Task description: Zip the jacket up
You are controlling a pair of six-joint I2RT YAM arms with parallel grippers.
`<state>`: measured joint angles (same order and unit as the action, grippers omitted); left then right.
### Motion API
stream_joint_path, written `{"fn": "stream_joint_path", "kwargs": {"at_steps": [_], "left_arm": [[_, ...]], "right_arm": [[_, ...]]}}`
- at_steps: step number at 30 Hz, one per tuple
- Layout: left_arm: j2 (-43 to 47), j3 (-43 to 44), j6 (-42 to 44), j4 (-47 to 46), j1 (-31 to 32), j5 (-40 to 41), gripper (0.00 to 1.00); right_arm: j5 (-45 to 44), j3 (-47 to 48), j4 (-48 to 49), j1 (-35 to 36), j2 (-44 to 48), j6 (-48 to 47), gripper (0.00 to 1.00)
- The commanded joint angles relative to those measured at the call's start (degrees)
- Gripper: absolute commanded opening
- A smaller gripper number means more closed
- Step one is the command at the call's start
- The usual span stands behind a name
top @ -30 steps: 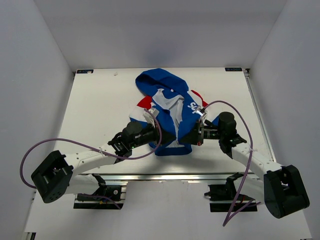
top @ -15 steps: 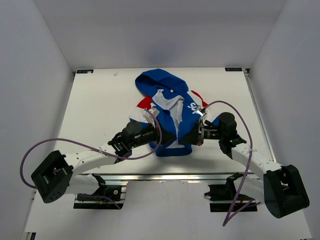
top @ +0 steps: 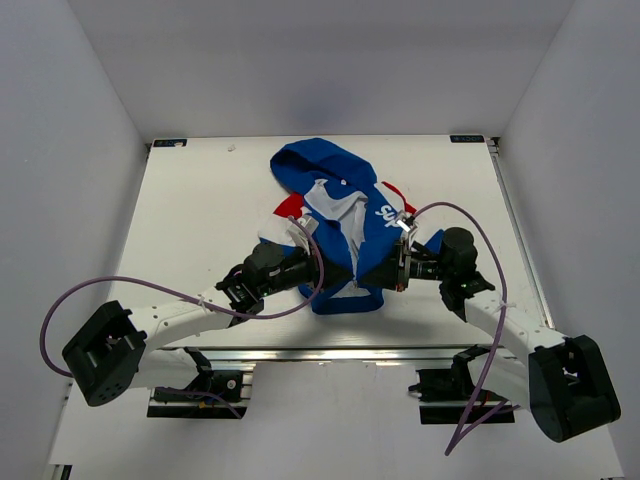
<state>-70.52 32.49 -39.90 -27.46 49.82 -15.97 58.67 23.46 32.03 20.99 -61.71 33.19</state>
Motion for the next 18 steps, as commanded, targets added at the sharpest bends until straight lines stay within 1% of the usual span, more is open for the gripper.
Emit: {"fn": "stream_joint_path", "kwargs": {"at_steps": [1,5,14,18], "left_arm": [[1.18,-0.06,0.17,-1.98,-0.16,-1.70,0.00],[1.35,-0.15,0.17,-2.07,-0.16,-1.70,0.00],[1.26,-0.32,0.17,-2.95,-0.16,-2.40,0.00],[0.74,0.03,0.26,-3.03,-0.16,-3.02,0.00]], "right_arm": [[0.04,-0.26,4.44,-0.51,1.42,0.82,0.00],[0.39,-0.52,6.37,-0.69,0.98,2.23,0.00],[0.04,-0.52,6.38,-0.78,0.19,2.49,0.00],[-1.02,-1.23,8.83,-0.87,0.45,3.72,0.00]]}}
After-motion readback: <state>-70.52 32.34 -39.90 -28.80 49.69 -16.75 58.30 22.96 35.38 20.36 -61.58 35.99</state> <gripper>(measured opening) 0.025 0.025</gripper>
